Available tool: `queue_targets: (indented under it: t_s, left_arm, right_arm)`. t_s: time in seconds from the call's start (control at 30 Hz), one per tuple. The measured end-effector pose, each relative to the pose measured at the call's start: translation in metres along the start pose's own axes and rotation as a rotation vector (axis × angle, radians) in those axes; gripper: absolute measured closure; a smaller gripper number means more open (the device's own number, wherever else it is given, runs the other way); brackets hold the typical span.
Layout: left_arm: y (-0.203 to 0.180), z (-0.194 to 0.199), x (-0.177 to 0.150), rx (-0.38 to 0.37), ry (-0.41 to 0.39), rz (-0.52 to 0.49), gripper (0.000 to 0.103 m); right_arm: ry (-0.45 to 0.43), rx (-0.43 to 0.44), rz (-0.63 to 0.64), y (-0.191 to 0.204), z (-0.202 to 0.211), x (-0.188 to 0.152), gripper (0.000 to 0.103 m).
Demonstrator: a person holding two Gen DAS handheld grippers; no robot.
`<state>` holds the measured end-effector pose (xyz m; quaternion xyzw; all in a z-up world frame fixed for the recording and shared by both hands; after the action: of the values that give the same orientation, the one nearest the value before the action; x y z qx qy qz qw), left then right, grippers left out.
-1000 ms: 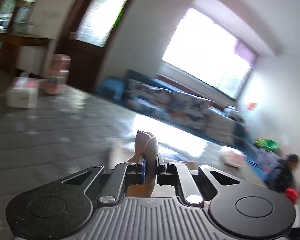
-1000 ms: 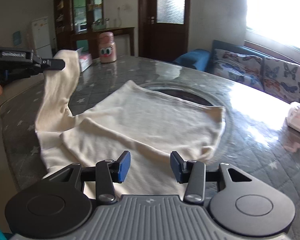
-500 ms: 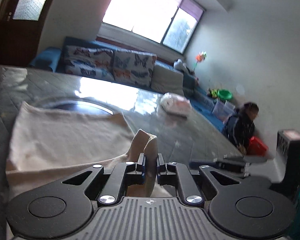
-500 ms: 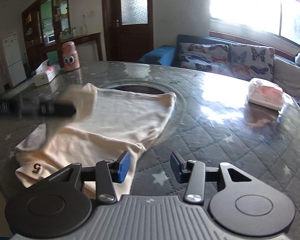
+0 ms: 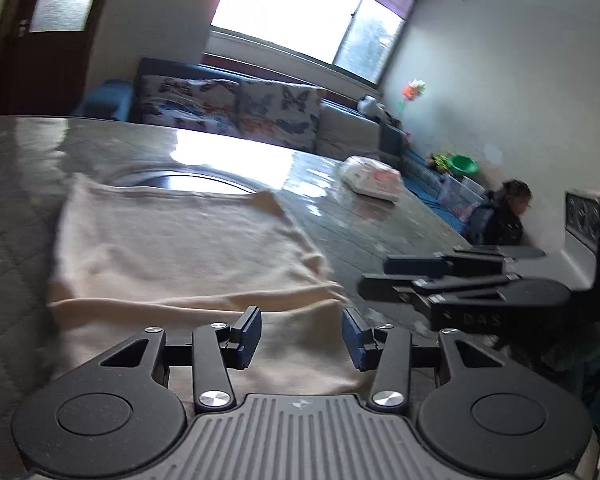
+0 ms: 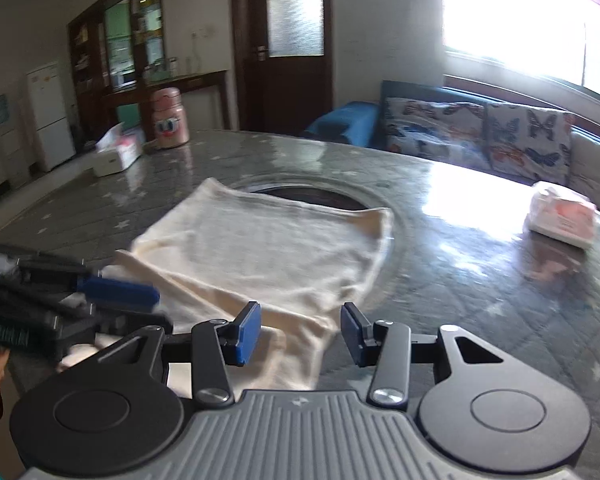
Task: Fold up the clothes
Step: 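Lay the sleeve across the body with the left gripper and release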
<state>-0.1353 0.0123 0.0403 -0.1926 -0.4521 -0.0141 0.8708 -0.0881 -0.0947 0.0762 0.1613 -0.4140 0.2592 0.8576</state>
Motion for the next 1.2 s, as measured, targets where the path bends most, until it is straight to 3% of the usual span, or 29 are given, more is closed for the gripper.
queue_targets:
  t_s: [0.23,0.53,0.7,0.83,0.97,1.2]
  left_arm:
    - [0.055,0.024,-0.016,0.155,0.008,0.104,0.055]
    - [0.081,0.047,-0.033,0.227,0.018,0.140,0.055]
    - [0.066,0.041,-0.009,0.169,-0.038,0.092,0.055]
    - [0.052,0.018,0.002,0.112,-0.033,0.028,0.055]
    - [0.053,-0.009,-0.002,0.144,0.029,-0.017,0.056]
    - [0.056,-0.012,-0.005,0.161,0.038,-0.031,0.057]
  right_arm:
    - [0.067,0.105,0.075,0.038,-0.027,-0.004,0.059]
    - [0.136,0.097,0.096,0.040,-0.047,-0.014,0.059]
    - [0.114,0.089,0.094,0.039,-0.040,-0.005,0.059]
    - [0.120,0.080,0.093,0.038,-0.042,-0.006,0.059]
    - [0.141,0.062,0.091,0.034,-0.047,-0.009,0.059]
    - [0.127,0.062,0.097,0.035,-0.048,-0.003,0.059]
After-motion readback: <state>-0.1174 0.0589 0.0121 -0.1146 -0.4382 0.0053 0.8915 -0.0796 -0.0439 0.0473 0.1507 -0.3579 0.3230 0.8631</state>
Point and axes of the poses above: each gripper's, at about its wrist camera, not at the fingertips, and z roughly against the way its jaws point, y to its left, x to its top, the point moved 1 cm from there along -z, roughly the way its jaws point, and after that the axes turned 2 degrees about -z, right-handed, at the moved point
